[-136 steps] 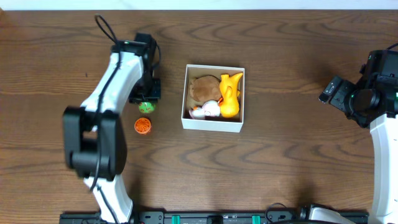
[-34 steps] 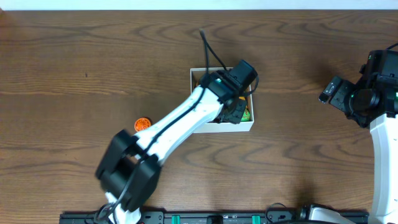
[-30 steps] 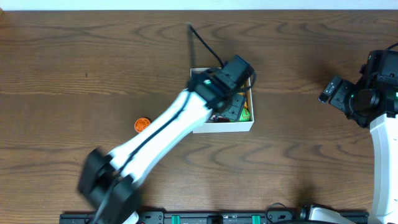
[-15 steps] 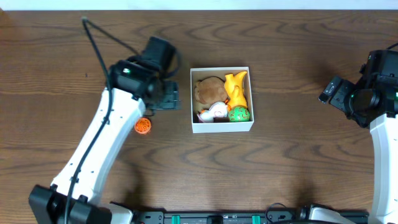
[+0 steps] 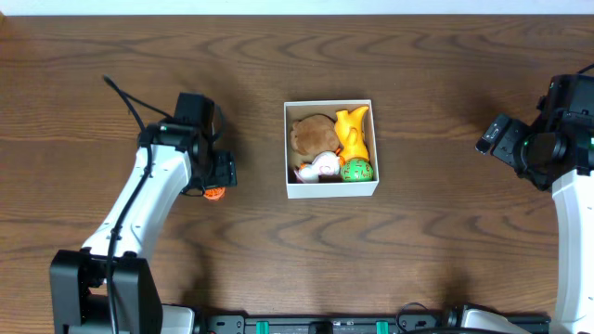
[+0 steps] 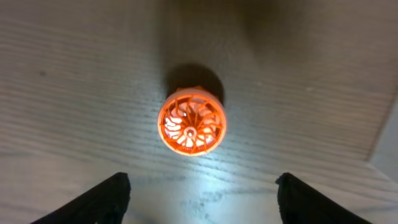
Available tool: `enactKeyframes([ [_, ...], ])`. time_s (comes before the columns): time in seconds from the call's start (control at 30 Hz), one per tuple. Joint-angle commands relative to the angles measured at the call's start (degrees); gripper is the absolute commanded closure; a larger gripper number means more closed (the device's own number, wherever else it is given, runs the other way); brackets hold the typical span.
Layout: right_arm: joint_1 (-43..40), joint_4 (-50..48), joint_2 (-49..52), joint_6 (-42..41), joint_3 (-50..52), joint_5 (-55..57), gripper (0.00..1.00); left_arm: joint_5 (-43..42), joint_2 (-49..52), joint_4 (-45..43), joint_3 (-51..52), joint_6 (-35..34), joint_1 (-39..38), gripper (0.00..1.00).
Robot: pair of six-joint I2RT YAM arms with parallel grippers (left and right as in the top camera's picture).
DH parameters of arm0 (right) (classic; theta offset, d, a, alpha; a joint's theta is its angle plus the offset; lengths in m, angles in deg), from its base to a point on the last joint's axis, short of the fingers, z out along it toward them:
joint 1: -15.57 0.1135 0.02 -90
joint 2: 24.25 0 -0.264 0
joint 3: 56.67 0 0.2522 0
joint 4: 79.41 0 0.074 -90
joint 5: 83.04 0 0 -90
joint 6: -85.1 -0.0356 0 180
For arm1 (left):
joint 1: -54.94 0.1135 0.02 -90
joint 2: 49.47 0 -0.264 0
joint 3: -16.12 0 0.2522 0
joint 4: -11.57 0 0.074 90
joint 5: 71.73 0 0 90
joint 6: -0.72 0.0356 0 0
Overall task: Pack container
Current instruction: 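Move the left gripper to the orange spiky ball and grasp it, then carry the orange ball with the left gripper into the box and release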
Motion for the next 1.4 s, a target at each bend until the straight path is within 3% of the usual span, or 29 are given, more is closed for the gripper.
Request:
enactKeyframes([
  [0.0, -0.6, 0.1, 0.3, 0.7, -0.3, 0.2, 0.01, -1.0, 0.5, -2.1, 2.5, 1.7, 0.8, 0.21],
  [0.47, -0.6, 0.1, 0.3, 0.7, -0.3, -0.3, 0.01, 0.5, 6.6, -12.5, 5.4, 2.1, 1.0, 0.22],
  [0.93, -0.6, -0.1, 0.3, 0.7, -0.3, -0.2, 0.01, 0.5, 12.6, -13.7, 5.4, 2.6, 1.5, 0.22],
  [1.23, -0.6, 0.0, 0.3, 0.7, -0.3, -0.2, 0.01, 0.5, 12.9, -13.4, 5.4, 2.8, 1.5, 0.46],
  [1.37, -0.6, -0.1, 0.3, 0.7, -0.3, -0.2, 0.01, 0.5, 12.9, -13.1, 5.4, 2.8, 1.5, 0.47],
])
